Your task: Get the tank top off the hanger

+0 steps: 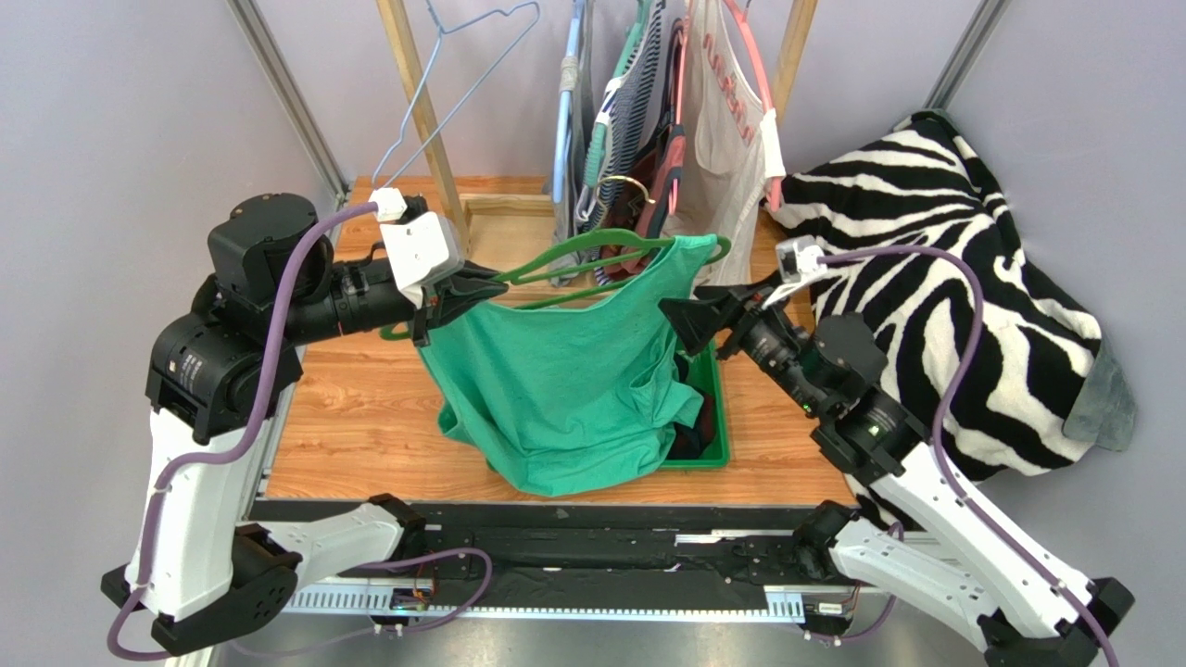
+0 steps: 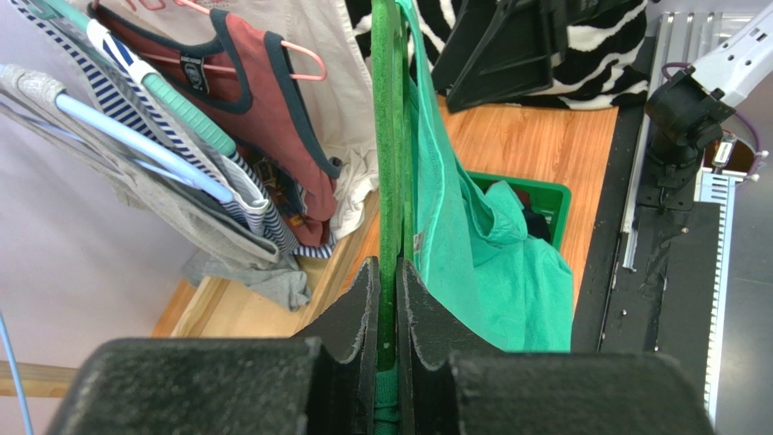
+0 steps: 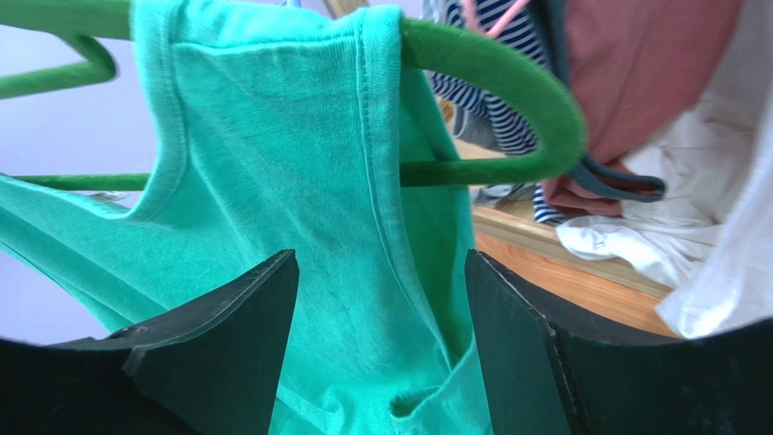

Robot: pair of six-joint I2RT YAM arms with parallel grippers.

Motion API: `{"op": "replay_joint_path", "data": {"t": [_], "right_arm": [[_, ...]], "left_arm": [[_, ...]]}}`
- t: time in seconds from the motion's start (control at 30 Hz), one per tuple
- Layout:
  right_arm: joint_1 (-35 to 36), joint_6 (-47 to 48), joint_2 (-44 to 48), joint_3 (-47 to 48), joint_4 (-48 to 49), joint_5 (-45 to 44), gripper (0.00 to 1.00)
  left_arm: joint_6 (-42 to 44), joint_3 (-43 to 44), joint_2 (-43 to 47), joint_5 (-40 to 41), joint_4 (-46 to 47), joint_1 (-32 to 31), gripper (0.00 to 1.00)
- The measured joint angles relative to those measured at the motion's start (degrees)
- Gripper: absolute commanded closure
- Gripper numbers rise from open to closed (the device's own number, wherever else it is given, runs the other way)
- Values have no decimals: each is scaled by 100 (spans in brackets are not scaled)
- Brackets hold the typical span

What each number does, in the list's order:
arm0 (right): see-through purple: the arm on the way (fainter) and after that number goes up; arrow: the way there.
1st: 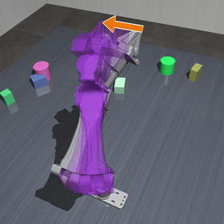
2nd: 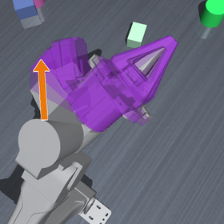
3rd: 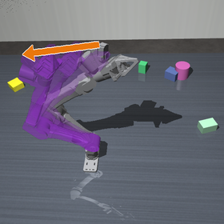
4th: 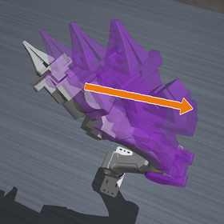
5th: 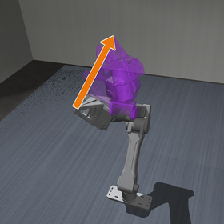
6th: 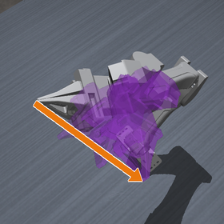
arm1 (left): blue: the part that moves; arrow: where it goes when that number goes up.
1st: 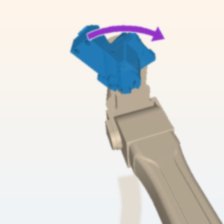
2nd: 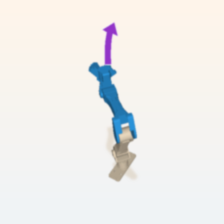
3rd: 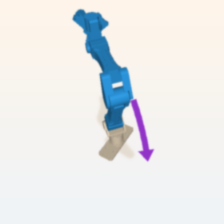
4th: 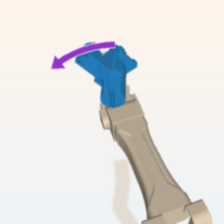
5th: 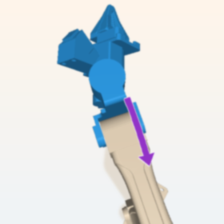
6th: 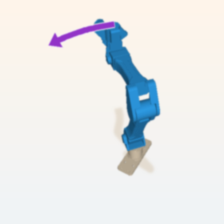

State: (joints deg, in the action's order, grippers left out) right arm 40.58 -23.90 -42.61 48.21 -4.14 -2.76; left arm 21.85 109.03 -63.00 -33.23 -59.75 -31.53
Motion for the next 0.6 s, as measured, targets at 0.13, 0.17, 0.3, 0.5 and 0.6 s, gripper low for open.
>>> {"op": "replay_joint_path", "data": {"t": [0.13,0.17,0.3,0.5,0.6], "right_arm": [[0,-114,-321,140,221,284,41],[0,-138,-339,186,282,332,46],[0,-225,-341,352,535,474,57],[0,-332,-409,468,680,614,77],[0,-358,-485,470,686,632,94]], "left_arm": [[-9,-57,72,-17,33,0,100],[-9,-90,96,-26,46,0,100],[-9,-208,151,-42,63,0,100],[-4,-417,201,-37,90,0,100],[-9,-435,201,-37,92,0,100]]}}
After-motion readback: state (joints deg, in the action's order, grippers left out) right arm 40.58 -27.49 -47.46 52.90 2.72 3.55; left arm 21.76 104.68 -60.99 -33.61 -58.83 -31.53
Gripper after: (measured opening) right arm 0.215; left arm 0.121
